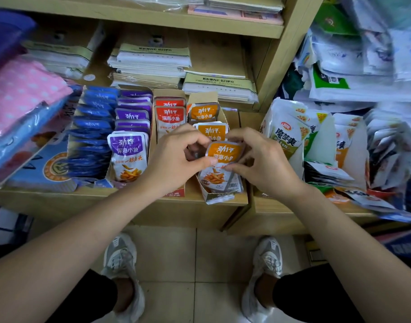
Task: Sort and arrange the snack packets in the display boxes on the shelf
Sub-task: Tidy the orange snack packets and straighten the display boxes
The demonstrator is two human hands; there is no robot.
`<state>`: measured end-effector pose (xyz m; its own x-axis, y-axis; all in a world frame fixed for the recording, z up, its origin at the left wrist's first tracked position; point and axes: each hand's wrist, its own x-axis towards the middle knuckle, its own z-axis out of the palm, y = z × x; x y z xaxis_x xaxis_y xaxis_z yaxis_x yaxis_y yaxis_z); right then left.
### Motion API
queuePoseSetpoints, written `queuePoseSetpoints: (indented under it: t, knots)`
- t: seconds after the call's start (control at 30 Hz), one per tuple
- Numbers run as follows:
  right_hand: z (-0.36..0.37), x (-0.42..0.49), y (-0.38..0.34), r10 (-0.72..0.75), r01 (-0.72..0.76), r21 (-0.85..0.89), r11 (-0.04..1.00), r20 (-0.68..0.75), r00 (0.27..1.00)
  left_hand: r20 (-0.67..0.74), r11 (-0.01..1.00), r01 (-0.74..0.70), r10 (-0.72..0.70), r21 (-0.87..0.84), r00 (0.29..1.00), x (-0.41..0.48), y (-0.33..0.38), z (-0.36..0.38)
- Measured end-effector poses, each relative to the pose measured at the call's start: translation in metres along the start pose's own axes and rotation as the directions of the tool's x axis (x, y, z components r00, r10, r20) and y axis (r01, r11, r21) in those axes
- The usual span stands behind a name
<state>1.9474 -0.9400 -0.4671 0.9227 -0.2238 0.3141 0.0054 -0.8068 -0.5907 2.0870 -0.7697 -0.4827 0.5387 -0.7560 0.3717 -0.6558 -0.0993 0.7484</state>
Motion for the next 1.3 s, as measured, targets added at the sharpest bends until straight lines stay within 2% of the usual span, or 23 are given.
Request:
queuePoseSetpoints:
  t: [0.07,0.2,0.27,0.33,0.4,0.5,0.6,0.73,0.8,0.87,0.97,1.03,1.1,1.13,1.23,1.3]
  knots:
    - [-0.004,-0.002,0.004,0.066,-0.066,0.040,0.997,0.012,0.998,-0.049,0.999,0.028,-0.029,-0.022,0.998,0.001,-0.001,-0.001]
    - [-0.005,-0.006,0.010,0.196,-0.192,0.103,0.976,-0.029,0.980,-0.136,0.956,0.213,-0.242,-0.200,0.961,0.003,-0.008,-0.012]
    - [0.001,-0.005,0.007,0.188,-0.186,0.041,0.982,-0.035,0.982,-0.174,0.893,0.282,-0.358,-0.352,0.917,0.002,-0.008,-0.014]
    - [0.007,-0.002,0.004,0.184,-0.186,-0.027,0.982,-0.068,0.981,-0.208,0.852,0.317,-0.429,-0.417,0.879,0.002,-0.005,-0.015]
    - [0.010,0.001,0.002,0.205,-0.209,-0.058,0.976,-0.071,0.976,-0.243,0.851,0.318,-0.442,-0.419,0.864,0.001,-0.003,-0.017]
    - [0.014,0.005,-0.004,0.230,-0.224,-0.163,0.961,0.015,0.973,-0.295,0.858,0.310,-0.446,-0.410,0.845,0.000,-0.004,-0.020]
    - [0.013,0.007,-0.005,0.243,-0.231,-0.188,0.954,0.040,0.969,-0.296,0.856,0.331,-0.460,-0.397,0.837,-0.003,-0.004,-0.020]
    - [0.000,0.004,0.004,0.323,-0.330,-0.086,0.940,-0.091,0.942,-0.283,0.862,0.322,-0.446,-0.392,0.849,-0.004,-0.002,-0.020]
    - [-0.008,0.001,0.005,0.367,-0.367,0.029,0.930,-0.163,0.916,-0.274,0.862,0.315,-0.439,-0.397,0.856,-0.003,-0.001,-0.019]
    - [-0.015,-0.003,0.002,0.383,-0.352,0.155,0.923,-0.297,0.875,-0.264,0.865,0.298,-0.422,-0.403,0.868,-0.003,0.001,-0.017]
    - [-0.012,-0.014,-0.008,0.284,-0.228,0.173,0.958,-0.472,0.835,-0.220,0.875,0.265,-0.374,-0.406,0.901,-0.004,0.004,-0.013]
    - [-0.001,-0.021,-0.016,0.121,-0.115,0.044,0.992,-0.518,0.847,-0.164,0.871,0.255,-0.349,-0.419,0.923,-0.004,0.009,-0.009]
    - [0.015,-0.026,-0.018,-0.025,-0.019,-0.086,0.996,-0.487,0.873,-0.101,0.855,0.264,-0.342,-0.447,0.934,-0.004,0.015,-0.004]
    - [0.023,-0.027,-0.016,-0.044,-0.001,-0.096,0.995,-0.459,0.888,-0.066,0.835,0.278,-0.349,-0.475,0.935,-0.004,0.016,-0.003]
    - [0.039,-0.029,-0.011,0.004,-0.021,-0.042,0.999,-0.371,0.928,0.053,0.734,0.331,-0.375,-0.593,0.926,-0.004,0.017,-0.001]
    - [0.045,-0.030,-0.010,0.029,-0.026,0.017,1.000,-0.298,0.954,0.092,0.715,0.349,-0.372,-0.606,0.923,-0.005,0.017,-0.001]
